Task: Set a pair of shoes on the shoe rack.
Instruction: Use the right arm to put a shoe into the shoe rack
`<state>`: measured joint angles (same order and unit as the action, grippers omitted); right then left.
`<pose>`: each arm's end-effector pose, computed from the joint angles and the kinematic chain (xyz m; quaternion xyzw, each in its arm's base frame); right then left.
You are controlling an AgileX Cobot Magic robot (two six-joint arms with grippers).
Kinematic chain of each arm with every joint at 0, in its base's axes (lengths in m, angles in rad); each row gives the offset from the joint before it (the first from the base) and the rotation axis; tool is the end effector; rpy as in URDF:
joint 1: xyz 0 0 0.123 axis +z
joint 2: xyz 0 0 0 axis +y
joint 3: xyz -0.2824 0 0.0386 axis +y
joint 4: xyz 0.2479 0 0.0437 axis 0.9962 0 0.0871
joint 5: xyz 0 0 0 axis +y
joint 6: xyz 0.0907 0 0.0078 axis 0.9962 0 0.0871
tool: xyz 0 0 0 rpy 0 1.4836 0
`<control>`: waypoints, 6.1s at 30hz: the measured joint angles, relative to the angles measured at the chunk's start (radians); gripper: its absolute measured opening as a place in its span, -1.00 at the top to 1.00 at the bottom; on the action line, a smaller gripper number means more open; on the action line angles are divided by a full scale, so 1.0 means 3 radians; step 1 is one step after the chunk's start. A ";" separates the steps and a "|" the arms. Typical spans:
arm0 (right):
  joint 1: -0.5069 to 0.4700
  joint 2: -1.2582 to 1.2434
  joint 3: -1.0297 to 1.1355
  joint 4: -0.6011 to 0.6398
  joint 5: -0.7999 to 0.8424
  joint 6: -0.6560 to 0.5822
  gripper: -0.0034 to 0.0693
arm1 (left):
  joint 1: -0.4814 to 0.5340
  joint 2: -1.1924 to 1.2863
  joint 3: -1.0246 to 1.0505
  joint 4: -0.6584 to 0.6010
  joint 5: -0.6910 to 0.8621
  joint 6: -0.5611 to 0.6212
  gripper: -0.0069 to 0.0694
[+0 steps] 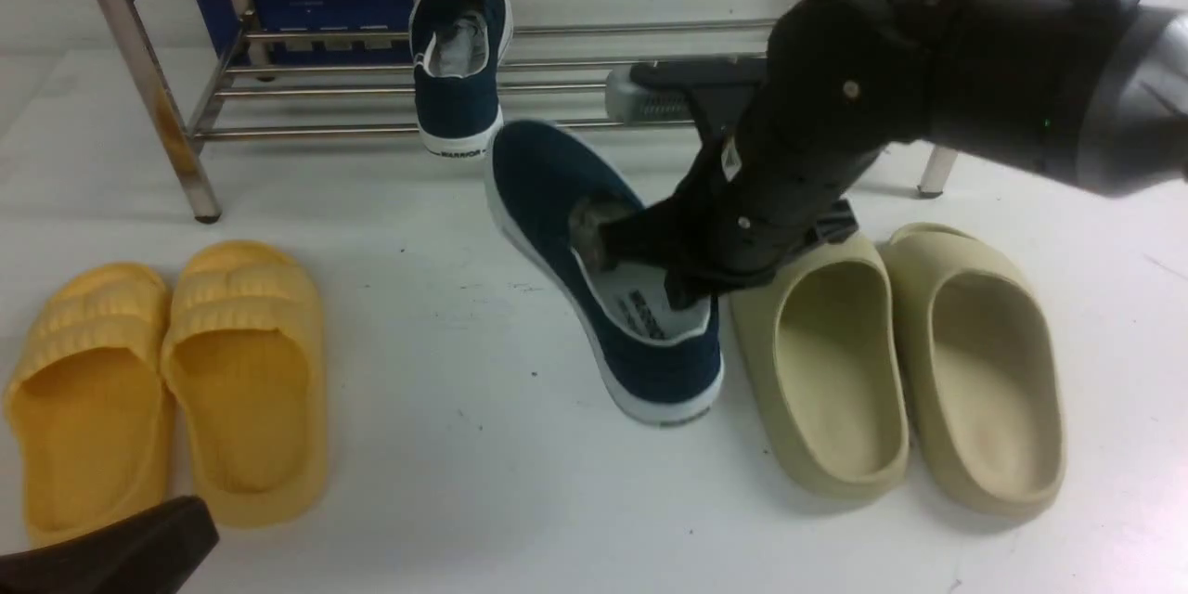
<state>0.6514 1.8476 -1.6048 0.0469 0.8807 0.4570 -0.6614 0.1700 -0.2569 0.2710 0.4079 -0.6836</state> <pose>0.3254 0.2522 0.2886 -0.0840 0.9606 0.1571 0.2132 0.0530 -0.0290 0.2540 0.0555 0.7782 -0.2895 0.5545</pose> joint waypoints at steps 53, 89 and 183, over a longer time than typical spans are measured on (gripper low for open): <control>-0.0583 0.1665 -0.1915 0.0598 -0.1197 -0.0244 0.78 | 0.0000 0.0000 0.0000 0.0000 0.0000 0.0000 0.74; -0.0545 0.1138 -0.1949 0.0334 -0.0147 -0.0798 0.09 | 0.0000 0.0000 0.0000 0.0000 0.0000 -0.0003 0.72; -0.0110 0.1815 -0.1952 -0.0808 -0.0935 -0.0080 0.67 | 0.0000 0.0000 0.0000 0.0000 0.0000 -0.0003 0.54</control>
<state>0.6185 2.3920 -2.1904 -0.1956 0.6002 0.4332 -0.6614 0.1700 -0.2569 0.2710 0.4079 -0.6846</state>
